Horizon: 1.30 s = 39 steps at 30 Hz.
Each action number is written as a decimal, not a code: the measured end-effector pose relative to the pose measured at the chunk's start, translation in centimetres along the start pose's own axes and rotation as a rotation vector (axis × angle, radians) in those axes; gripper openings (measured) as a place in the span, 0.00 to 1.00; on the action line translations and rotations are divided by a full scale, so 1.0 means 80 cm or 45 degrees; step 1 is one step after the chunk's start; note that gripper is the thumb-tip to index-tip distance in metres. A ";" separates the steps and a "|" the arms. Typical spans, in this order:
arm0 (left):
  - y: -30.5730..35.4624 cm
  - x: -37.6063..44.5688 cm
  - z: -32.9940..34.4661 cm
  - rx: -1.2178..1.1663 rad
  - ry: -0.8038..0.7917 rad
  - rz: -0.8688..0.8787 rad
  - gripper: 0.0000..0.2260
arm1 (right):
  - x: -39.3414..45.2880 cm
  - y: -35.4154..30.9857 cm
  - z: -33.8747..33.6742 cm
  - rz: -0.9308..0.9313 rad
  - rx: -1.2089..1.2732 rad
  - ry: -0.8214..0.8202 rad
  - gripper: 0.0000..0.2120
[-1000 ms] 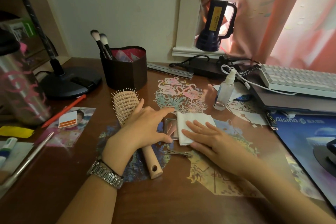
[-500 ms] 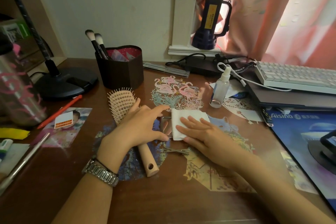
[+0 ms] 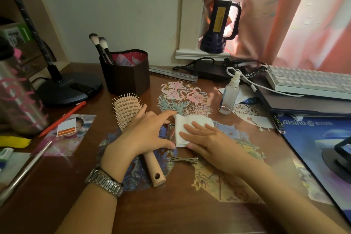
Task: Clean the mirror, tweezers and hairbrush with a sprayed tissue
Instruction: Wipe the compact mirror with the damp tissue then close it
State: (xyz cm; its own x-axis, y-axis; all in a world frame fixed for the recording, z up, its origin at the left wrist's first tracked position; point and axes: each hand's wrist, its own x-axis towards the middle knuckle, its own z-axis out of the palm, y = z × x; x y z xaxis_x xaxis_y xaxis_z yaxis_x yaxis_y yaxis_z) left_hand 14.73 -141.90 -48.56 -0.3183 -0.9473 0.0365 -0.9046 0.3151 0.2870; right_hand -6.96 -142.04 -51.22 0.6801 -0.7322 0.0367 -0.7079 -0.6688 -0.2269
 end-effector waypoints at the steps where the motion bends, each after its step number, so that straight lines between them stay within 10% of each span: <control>1: 0.000 0.000 0.000 0.004 0.004 0.000 0.39 | -0.006 -0.002 0.001 -0.002 -0.013 0.003 0.24; 39: -0.003 0.002 0.004 0.006 0.005 -0.012 0.39 | -0.059 0.044 -0.008 0.139 -0.032 0.254 0.19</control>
State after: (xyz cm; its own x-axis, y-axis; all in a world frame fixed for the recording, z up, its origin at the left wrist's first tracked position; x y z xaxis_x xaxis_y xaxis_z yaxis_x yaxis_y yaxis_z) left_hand 14.82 -142.12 -48.93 -0.3087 -0.9504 0.0376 -0.9090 0.3064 0.2826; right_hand -12.76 -141.02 -51.55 0.5496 -0.8097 0.2057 -0.7815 -0.5853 -0.2158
